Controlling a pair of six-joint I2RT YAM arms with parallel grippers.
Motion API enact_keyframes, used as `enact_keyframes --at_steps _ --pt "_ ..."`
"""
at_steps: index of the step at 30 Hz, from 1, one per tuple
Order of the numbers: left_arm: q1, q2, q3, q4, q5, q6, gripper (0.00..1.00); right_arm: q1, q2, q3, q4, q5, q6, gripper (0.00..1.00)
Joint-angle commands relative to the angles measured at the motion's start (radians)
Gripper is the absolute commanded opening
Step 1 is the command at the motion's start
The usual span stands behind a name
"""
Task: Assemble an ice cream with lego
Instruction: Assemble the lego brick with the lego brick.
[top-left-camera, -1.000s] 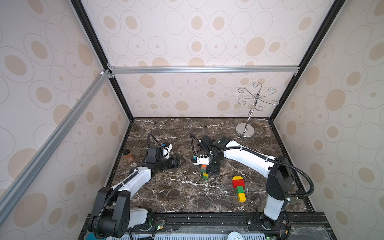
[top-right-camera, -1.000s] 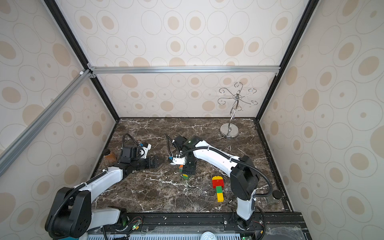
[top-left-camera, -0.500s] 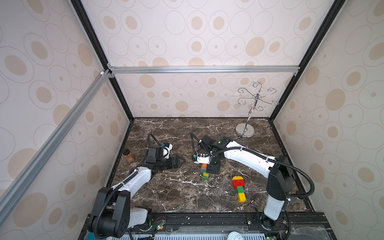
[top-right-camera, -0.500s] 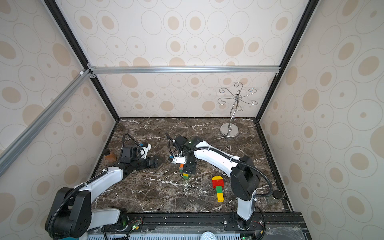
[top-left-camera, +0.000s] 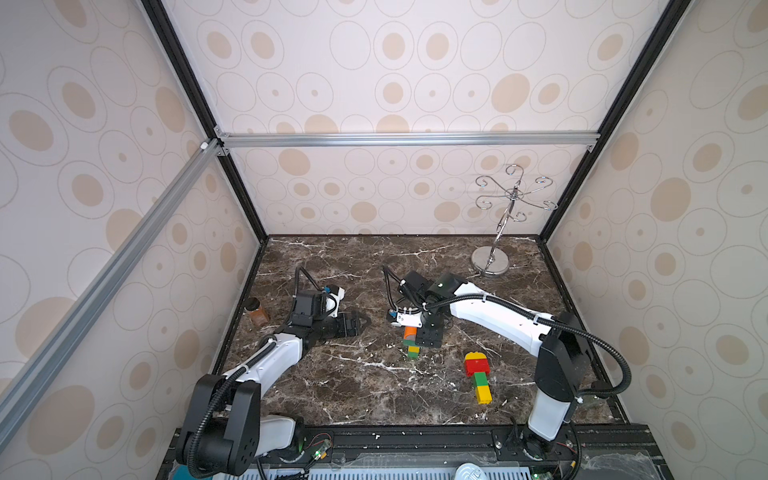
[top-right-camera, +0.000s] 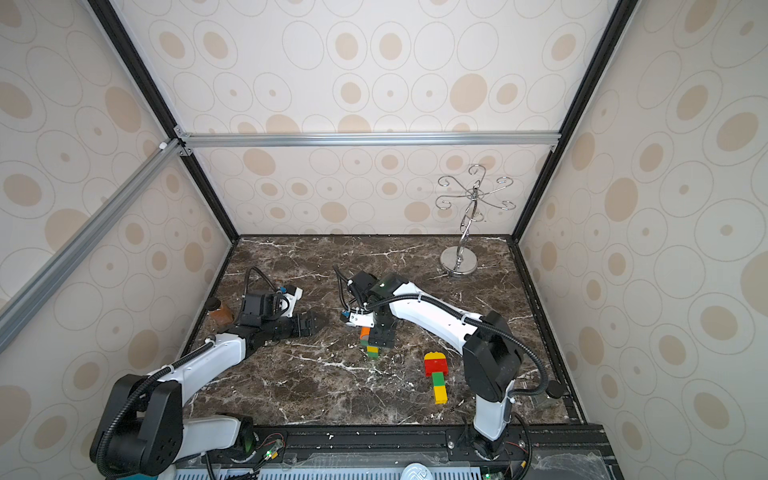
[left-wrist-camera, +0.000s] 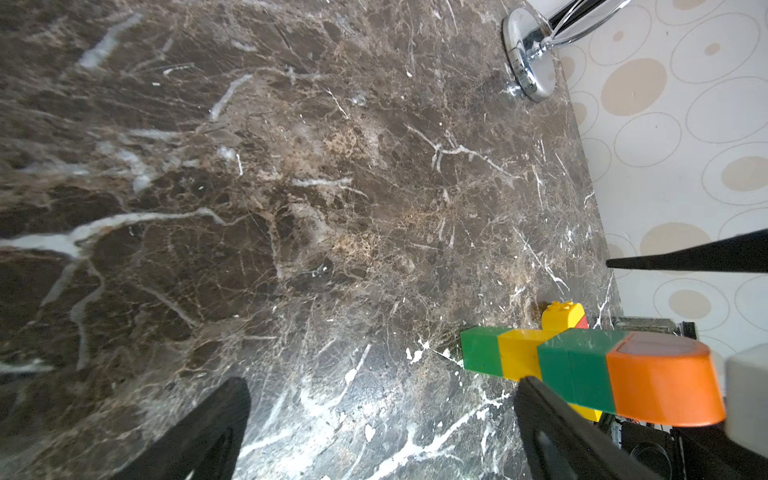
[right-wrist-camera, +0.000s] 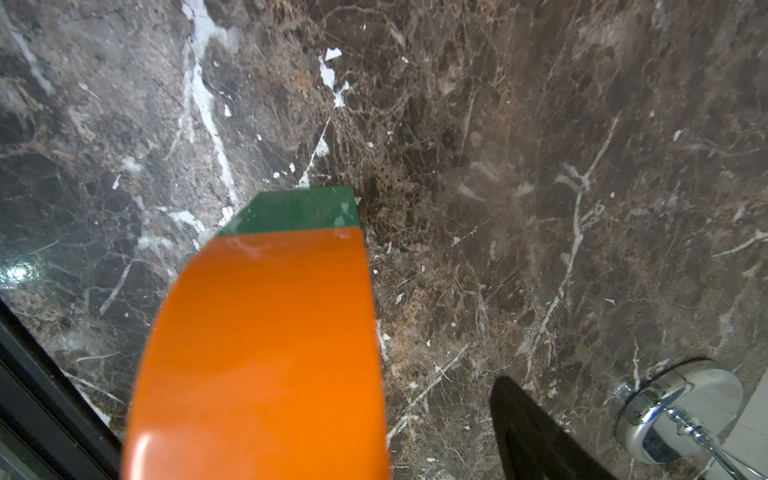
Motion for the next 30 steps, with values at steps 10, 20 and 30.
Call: enact_keyframes --at_steps 10,20,30 --pt "0.011 -0.017 0.003 -0.002 0.0 0.022 1.0 -0.009 -0.07 -0.03 -0.054 -0.034 0.006 0.84" --pt "0.011 -0.048 0.006 0.003 -0.008 0.012 1.0 0.052 -0.243 -0.122 -0.082 -0.067 0.186 0.93" --pt "0.01 -0.114 0.009 -0.017 -0.024 0.019 1.0 0.178 -0.522 -0.309 0.174 0.089 0.591 0.99"
